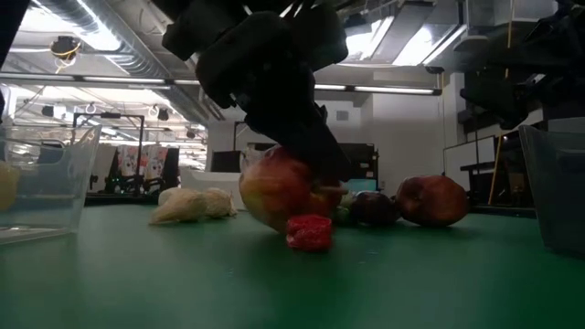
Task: Sort produce into baskets
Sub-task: Put the apple into the white bin
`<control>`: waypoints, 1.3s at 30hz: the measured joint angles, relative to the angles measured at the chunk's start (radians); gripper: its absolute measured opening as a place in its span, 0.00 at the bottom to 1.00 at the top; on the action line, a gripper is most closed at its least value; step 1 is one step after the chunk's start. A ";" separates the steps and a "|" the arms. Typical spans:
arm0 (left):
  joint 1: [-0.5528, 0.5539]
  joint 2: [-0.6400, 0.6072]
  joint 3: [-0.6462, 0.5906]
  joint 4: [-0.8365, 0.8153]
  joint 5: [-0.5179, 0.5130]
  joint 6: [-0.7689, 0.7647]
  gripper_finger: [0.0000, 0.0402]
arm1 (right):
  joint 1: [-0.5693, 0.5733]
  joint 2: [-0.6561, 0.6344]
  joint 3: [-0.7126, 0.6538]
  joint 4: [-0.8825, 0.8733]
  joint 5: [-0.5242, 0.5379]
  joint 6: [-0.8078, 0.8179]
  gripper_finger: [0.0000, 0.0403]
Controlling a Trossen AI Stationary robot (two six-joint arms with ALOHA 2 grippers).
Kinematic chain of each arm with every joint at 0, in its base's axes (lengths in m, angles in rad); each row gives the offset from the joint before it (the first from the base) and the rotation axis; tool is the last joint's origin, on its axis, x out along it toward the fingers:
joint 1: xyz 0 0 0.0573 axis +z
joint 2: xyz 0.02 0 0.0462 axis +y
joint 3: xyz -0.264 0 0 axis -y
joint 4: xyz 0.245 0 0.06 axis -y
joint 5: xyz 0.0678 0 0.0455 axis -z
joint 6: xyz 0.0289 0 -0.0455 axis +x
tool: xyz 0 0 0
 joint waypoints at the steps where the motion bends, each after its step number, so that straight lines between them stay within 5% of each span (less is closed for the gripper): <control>1: 0.000 0.000 0.000 0.000 -0.001 0.000 0.57 | 0.000 0.000 0.000 0.000 0.000 0.000 0.80; 24: 0.011 -0.126 0.059 -0.161 -0.022 0.066 0.26 | 0.000 0.003 0.000 -0.001 -0.011 0.001 0.80; 31: 0.016 -0.139 0.060 -0.169 -0.062 0.071 0.31 | 0.000 0.010 0.000 -0.001 -0.011 0.001 0.80; 39: 0.012 -0.135 0.061 -0.279 -0.077 0.007 0.48 | 0.000 0.011 0.000 -0.001 -0.015 0.001 0.80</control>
